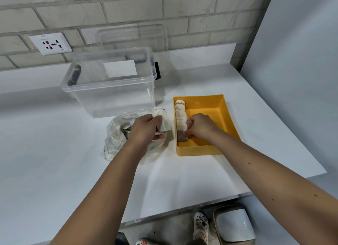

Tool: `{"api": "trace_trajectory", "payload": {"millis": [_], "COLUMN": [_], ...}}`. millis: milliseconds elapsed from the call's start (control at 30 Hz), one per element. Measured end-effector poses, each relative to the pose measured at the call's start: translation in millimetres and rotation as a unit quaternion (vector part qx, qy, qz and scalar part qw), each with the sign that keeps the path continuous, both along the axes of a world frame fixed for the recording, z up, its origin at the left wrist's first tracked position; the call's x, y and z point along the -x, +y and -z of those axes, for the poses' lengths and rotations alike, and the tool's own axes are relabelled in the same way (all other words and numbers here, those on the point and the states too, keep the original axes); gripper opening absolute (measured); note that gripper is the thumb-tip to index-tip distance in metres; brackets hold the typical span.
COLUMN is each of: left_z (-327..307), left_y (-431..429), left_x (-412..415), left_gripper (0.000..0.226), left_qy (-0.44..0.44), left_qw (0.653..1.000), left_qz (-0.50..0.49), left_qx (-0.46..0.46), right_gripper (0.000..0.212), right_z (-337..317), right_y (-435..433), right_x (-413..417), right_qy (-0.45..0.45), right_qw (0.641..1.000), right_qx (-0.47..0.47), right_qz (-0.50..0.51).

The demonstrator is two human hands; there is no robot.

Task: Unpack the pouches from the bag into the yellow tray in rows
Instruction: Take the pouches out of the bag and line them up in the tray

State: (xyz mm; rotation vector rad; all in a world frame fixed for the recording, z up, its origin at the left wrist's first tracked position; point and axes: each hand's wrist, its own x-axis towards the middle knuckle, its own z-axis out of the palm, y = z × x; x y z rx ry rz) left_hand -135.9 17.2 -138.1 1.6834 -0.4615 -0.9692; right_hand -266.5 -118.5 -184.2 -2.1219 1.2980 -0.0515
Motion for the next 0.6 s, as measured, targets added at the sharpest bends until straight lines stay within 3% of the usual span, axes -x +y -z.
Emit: {"api": "trace_trajectory", "payload": {"millis": [167,233,300,367,600], "left_z": [-0.7,-1.3,-0.4,-0.6,-5.7], "left_y": [4.1,3.7,2.2,-0.2,-5.7], "left_x": [-4.0,-3.9,-3.1,-1.2,2.4], "left_gripper": [0.013,0.01,0.01,0.008,0.025], "left_qy": [0.017,0.036,0.047,0.048,0.061], "left_qw": [1.0,0.999,0.998,0.998,0.998], "left_qz": [-0.003,-0.001,0.006,0.016,0.002], "left_qx": [0.008,0.019,0.029,0.033,0.024], "right_gripper": [0.033,0.029,0.019,0.019,0.014], "right_z": [-4.4,-9.4,-20.4,-32.8,-45.5], "right_y": [3.2,4.9,11.7,21.8,19.2], "right_x": [3.3,4.0,2.8,-0.4,-3.6], "right_qy": [0.002,-0.092,-0.233,-0.303,-0.291], "right_qw": [0.998,0.992,0.971,0.95,0.956], "right_qx": [0.055,0.077,0.006,-0.074,-0.038], "right_qz": [0.022,0.046,0.048,0.022,0.018]}}
